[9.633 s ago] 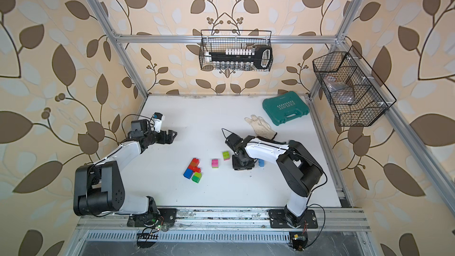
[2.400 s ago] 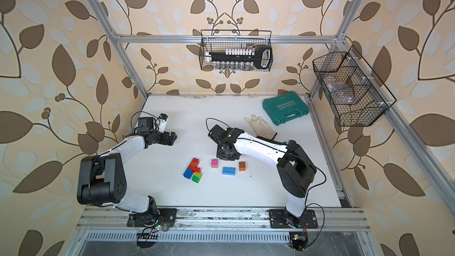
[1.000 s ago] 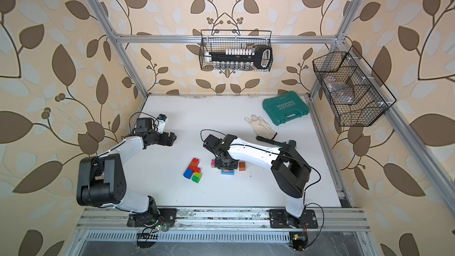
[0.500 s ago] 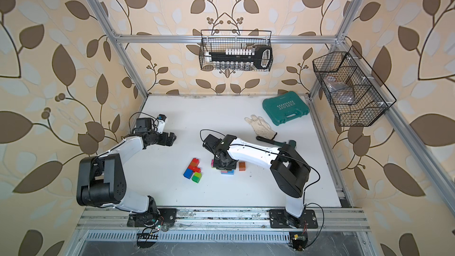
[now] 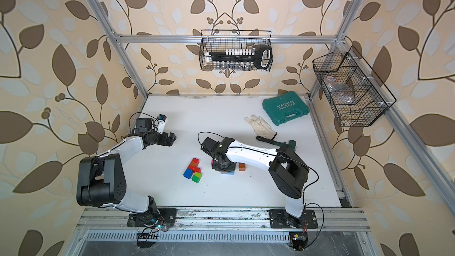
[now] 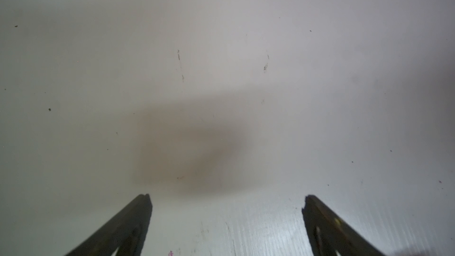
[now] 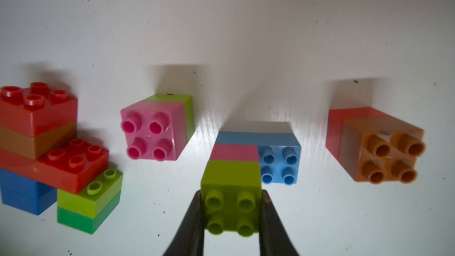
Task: Assemble the letter h with lego
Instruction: Assemble the lego brick with the lego brick, then pick up the lego brick from the center of the board.
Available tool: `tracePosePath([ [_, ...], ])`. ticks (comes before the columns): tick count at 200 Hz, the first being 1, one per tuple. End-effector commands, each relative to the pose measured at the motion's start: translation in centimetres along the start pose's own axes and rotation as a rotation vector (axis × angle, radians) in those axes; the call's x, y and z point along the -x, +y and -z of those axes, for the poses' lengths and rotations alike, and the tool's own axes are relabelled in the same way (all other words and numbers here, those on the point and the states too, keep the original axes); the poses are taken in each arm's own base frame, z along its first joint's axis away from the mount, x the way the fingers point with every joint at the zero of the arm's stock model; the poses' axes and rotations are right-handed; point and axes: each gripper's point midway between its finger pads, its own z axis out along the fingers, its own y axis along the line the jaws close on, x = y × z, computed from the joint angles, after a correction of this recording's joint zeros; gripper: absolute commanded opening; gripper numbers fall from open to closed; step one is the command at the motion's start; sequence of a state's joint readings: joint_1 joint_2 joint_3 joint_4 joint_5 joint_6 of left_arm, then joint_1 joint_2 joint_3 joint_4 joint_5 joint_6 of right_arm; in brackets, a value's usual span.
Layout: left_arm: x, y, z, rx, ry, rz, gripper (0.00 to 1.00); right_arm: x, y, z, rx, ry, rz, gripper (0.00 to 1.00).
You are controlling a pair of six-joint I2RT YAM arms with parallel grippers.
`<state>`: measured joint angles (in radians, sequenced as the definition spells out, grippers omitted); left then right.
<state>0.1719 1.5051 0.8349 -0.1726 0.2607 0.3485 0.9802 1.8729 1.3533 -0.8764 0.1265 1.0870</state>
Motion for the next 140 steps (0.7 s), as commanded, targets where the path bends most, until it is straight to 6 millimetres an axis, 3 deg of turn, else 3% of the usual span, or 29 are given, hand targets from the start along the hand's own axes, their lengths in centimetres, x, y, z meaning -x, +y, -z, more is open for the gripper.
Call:
tracePosePath([
  [1,0.5,0.1,0.8,-0.001,-0.013,-0.002,0.98,-4.6,-4.9,-8.4,-0.245,0.173,0.038,0.11],
  [34,1.5,0.3,1.9,0.014,-0.033,0.007,0.98,-4.8,-5.3,-9.4,-0.276,0.190,0.050,0.10],
  [64,1.2,0.3,1.7,0.012,-0.024,0.008,0.98,-5.1,-6.0,-10.6,-0.319,0.212,0.061,0.09],
  [83,1.0,0.6,1.7,0.034,-0.028,-0.001,0.98,-4.9,-5.4,-10.2,-0.303,0.212,0.068,0.09],
  [104,1.2,0.4,1.7,0.024,-0.038,0.001,0.98,-3.0,-4.1,-7.3,-0.259,0.145,0.071,0.09],
  [140,1.0,0.7,1.6,0.040,-0.038,-0.005,0.98,1.7,-2.0,1.6,-0.186,-0.030,0.062,0.09],
])
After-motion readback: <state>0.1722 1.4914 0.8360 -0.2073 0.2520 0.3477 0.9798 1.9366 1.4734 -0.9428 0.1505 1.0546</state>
